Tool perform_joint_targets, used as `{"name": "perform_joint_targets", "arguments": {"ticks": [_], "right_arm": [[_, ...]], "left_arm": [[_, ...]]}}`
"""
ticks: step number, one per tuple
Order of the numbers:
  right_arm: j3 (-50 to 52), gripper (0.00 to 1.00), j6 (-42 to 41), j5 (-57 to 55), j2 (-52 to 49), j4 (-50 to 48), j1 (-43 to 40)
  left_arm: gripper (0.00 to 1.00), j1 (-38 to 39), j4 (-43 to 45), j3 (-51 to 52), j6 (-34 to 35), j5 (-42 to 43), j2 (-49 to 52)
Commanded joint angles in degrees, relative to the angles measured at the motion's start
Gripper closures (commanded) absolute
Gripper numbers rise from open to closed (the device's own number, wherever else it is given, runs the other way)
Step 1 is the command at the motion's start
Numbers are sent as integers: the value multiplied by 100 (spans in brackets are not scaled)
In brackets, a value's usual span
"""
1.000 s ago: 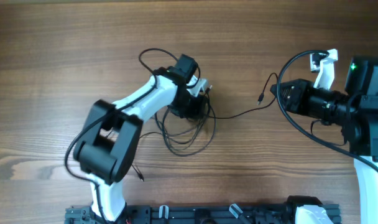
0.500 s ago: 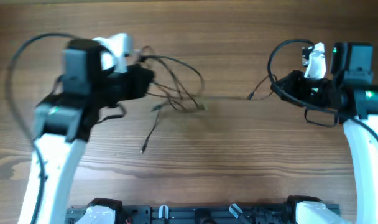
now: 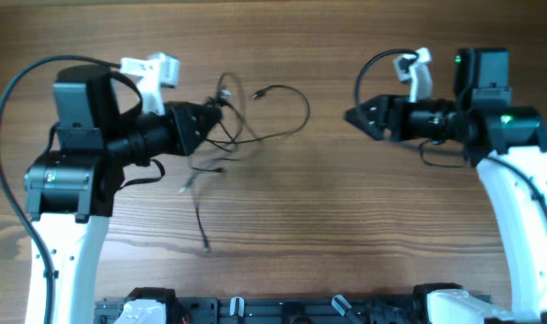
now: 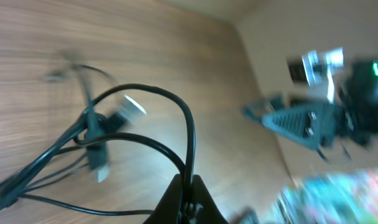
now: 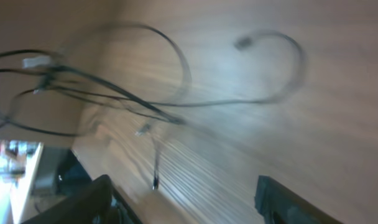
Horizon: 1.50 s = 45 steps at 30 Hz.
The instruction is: Untangle cables
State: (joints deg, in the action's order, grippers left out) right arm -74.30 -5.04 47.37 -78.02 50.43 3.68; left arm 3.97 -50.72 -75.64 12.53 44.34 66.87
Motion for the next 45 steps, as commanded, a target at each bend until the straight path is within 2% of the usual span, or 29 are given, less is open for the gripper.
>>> {"name": "perform_joint_targets", "arguments": {"ticks": [1,3,5,7,11,16,19,20,21,23,25,28,29,32,35,42,45], "right_arm": [[-188,23,-11,503,352,-584,820],[-188,23,-304,291,313,-938,1209],[-188,23,-837,-372,219,-1104,1513],[-188,24,-1185,-868,74,-1119,1692],[-186,27,-1207,-697,-293,-1126,1845],[-186,38,-990,57,-699,-1700,2116],[-186,50,-997,31,-901,-2151,2275],[-186,57,-1005,31,-962,-2264,2299],[-186,67,-1045,26,-1043,-2398,2310],[-186,96,-1499,-542,-1161,-2400,2284],[-186,96,-1996,-1392,-1167,-2094,2186],[-186,96,-2699,-2741,-1054,-1281,1880],[-186,96,-2793,-3040,-1016,-1014,1764],[-186,96,-2830,-4061,-944,9,1292],[-186,96,-2791,-4968,-951,909,863],[-186,96,-2090,-4520,-933,1250,-76],[-188,96,-1547,-3574,-907,1202,-1099]], "left_arm": [[96,348,-107,-50,-785,1204,144],[96,483,7,-50,-785,1462,195],[96,503,208,-50,-763,1692,192],[96,452,527,-52,-474,1847,144],[96,173,1370,-52,741,1895,-48],[96,101,1709,-52,1200,1980,-142],[96,101,1711,-52,1198,2083,-142],[96,101,1716,-52,1193,2081,-142],[96,98,1735,-52,1191,2079,-142],[96,-9,1801,-52,1172,2048,-142],[96,-380,1779,-52,1174,1845,-162],[96,-1360,1513,-52,1172,1233,-173],[96,-1598,1445,-50,1132,1019,-173],[96,-2411,1045,-50,411,-92,-105],[96,-2872,610,-50,389,-999,52],[96,-2922,498,-50,245,-1873,162],[96,-2922,372,-50,291,-2328,162]]}}
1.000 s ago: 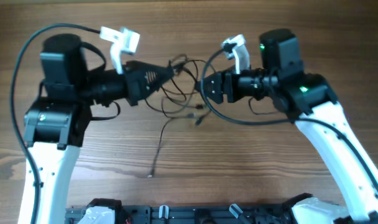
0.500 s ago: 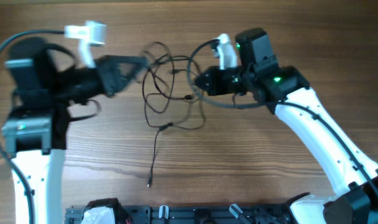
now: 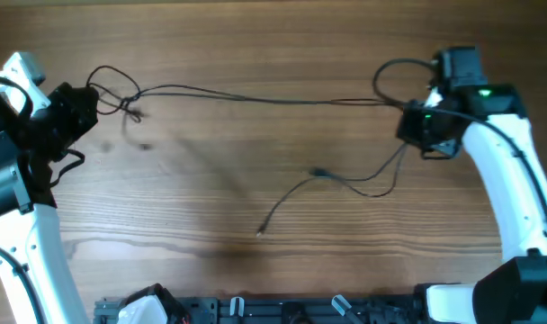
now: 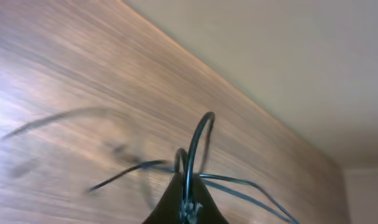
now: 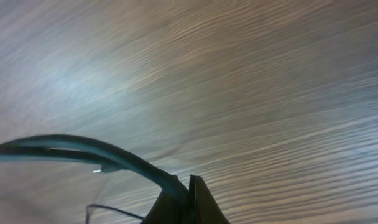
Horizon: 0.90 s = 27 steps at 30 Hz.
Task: Untangle cables
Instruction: 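Pull the strands outward, left gripper left and right gripper right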
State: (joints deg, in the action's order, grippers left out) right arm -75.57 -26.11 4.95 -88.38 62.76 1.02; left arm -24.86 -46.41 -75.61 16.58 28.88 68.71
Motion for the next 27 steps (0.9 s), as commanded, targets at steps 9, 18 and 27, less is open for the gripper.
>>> {"name": "perform_joint_targets", "arguments": {"ticks": [9,18,27], "right_arm": [[-61,96,1506,2675,129,-140,-3252],[-61,96,1792,3388,129,-146,-4153],[-61,96,2938,4135,129,201,-3147]], "left_arm": [[96,-39,-92,-52,46,-483,361],[96,26,26,-52,-138,-13,560],[96,24,1274,-55,-802,3141,501]]}}
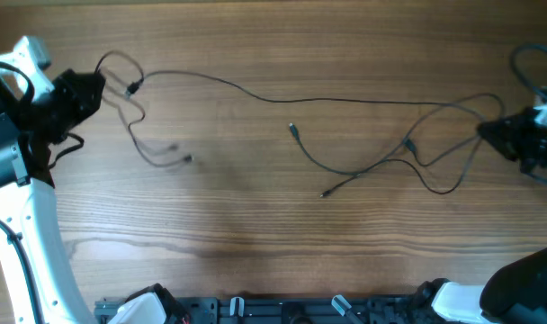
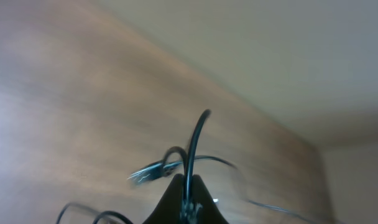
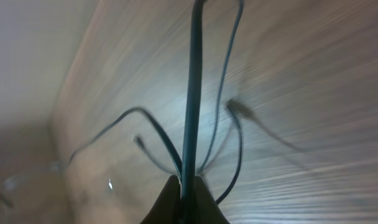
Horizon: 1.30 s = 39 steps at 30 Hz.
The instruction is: Untangle cables
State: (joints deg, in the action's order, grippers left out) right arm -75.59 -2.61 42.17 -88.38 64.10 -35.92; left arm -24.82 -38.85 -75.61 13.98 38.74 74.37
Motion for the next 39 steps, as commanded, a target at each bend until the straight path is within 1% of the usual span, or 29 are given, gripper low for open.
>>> {"name": "perform_joint_targets", "arguments": {"ticks": [1,2,5,6,7,8,9,12,14,15,16,17,18,19,21,22,25,26,29,31,33,35,36,39], "right_arm": [[-59,96,608,341,129,74,682],[-59,96,511,79,129,79,846],[-57,96,-848,-1696,127,-26,1255],[-57,96,-953,-1862,127,-74,1338],[-57,96,-885,-1799,127,-122,1394],[-57,96,-599,-1515,127,-170,1475],[-57,96,-142,-1038,127,-197,1565],[-57,95,903,306,127,-162,1978],[-57,95,1248,623,127,-92,2393],[-57,94,1349,608,127,-55,2667],[-57,87,1427,549,127,-35,2942],[-57,72,1502,546,129,-15,3217],[-59,40,1624,557,129,-11,3482],[-59,28,1700,553,140,-28,3735],[-92,13,1759,535,175,-170,4227],[-149,9,1731,540,190,-256,4402],[-367,2,1368,560,234,-680,4730],[-431,0,1233,586,254,-953,4852],[-446,0,1209,787,262,-1797,5265],[-444,0,1198,758,249,-2358,5587],[-444,0,1086,514,249,-2955,5875],[-444,0,852,2,227,-3368,6070],[-444,0,868,-299,181,-3587,6172],[-444,0,988,-706,28,-3952,6238]], "left_arm": [[96,22,669,-55,-566,2481,-66],[96,20,874,-55,-551,2839,-66],[96,2,1403,-55,-4,3318,-76],[96,4,1554,-55,160,3512,-87],[96,7,1705,-55,321,3742,-103],[96,28,1827,-55,481,3928,-118],[96,87,1888,-55,636,4000,-138],[96,415,1836,-52,643,4057,-229],[96,708,1834,-55,643,3993,-306],[96,859,1827,-52,645,3891,-348],[96,994,1797,-55,647,3764,-393],[96,1097,1735,-55,647,3620,-428],[96,1191,1631,-52,645,3447,-468],[96,1268,1475,-52,645,3230,-494],[96,1384,1117,-52,643,2846,-529],[96,1449,892,-52,601,2632,-535],[96,1613,433,-52,595,2269,-549],[96,1709,247,-52,597,2175,-549],[96,1917,72,-52,632,2173,-549],[96,1991,42,-52,822,2179,-549],[96,1996,42,-55,1071,2184,-555],[96,1996,42,-55,1182,2184,-603],[96,1996,44,-55,1224,2186,-660],[96,1996,42,-55,1231,2186,-828]]}}
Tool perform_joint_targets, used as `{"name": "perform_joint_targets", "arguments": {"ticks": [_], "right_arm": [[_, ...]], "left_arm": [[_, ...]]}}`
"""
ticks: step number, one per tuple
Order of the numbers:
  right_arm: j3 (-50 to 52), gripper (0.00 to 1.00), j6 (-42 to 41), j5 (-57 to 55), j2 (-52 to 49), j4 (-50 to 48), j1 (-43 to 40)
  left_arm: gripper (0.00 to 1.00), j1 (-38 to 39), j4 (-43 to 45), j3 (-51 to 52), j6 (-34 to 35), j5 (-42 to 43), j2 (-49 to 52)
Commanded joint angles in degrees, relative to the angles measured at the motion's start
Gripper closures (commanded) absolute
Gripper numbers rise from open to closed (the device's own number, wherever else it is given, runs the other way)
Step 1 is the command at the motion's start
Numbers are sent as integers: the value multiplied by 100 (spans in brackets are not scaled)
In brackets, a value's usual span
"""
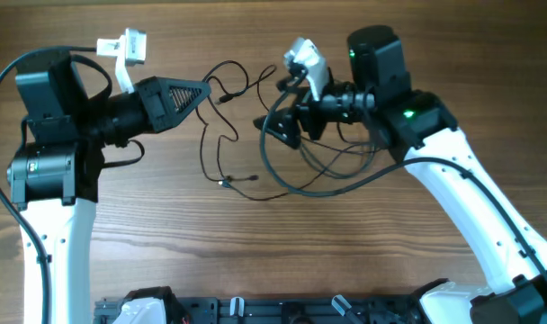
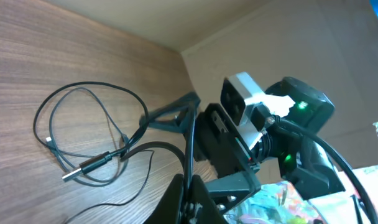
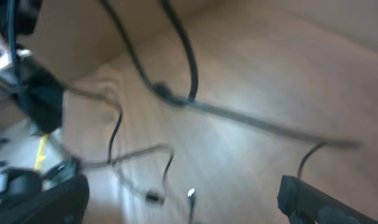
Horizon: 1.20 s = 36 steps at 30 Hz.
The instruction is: Untangle cables
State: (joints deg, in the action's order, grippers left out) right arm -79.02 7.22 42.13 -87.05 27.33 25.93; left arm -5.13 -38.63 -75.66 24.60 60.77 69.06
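Note:
Thin black cables (image 1: 221,135) lie bunched in loops on the wooden table between the two arms, with a small plug (image 1: 225,183) at the near end. In the left wrist view the loops (image 2: 89,127) end in a USB plug (image 2: 86,167). My left gripper (image 1: 201,90) is shut on one black strand (image 2: 190,143), which rises straight from its tip (image 2: 190,186). My right gripper (image 1: 278,121) faces it from the right, close by and open. Its fingers (image 3: 49,199) stand wide apart over blurred cables (image 3: 176,81), holding nothing.
A thicker black loop (image 1: 323,187) curves under the right arm near the bunch. Bare wooden table (image 1: 121,234) lies in front of the cables. A dark rail (image 1: 282,310) runs along the near edge.
Both arms have come in from the table's far edges to the middle. The right gripper, then shut on a cable, is now open. The stretched cables now lie bunched between the grippers.
First the left gripper held a strand of the tangle left of centre while the right stood open opposite it. Then both were shut on cables and apart, then wider, with cables spread across the table. Now they are together again, the right gripper open.

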Motion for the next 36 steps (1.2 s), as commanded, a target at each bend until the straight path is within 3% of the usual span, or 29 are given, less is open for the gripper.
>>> {"name": "perform_joint_targets", "arguments": {"ticks": [1,9,12,15,21,22,25,30,33,36], "right_arm": [[-101,0,94,-739,-173,-389,52],[-101,0,654,-800,-273,-975,52],[-101,2,1062,-750,-275,-962,59],[-101,18,1075,-378,-278,-931,63],[-101,32,1080,437,-286,-1043,164],[-101,39,1080,437,-286,-1060,186],[-101,93,1032,396,-286,-955,184],[-101,96,-793,-1023,-286,-199,-105],[-101,96,-1716,-2061,-286,774,-509],[-83,96,-2579,-2924,-286,1622,-791]], "left_arm": [[96,26,13,-50,210,-17,-361],[96,20,-699,-48,302,184,-669],[96,20,-793,-50,286,844,-671],[96,20,-796,-50,286,1145,-684],[96,20,-804,-50,289,1143,-715],[96,20,-837,-48,286,1141,-715],[96,4,-817,-50,280,1119,-715],[96,-595,297,-50,295,850,-791],[96,-1172,334,-50,328,92,-844],[96,-1582,284,-50,323,-107,-831]]}}
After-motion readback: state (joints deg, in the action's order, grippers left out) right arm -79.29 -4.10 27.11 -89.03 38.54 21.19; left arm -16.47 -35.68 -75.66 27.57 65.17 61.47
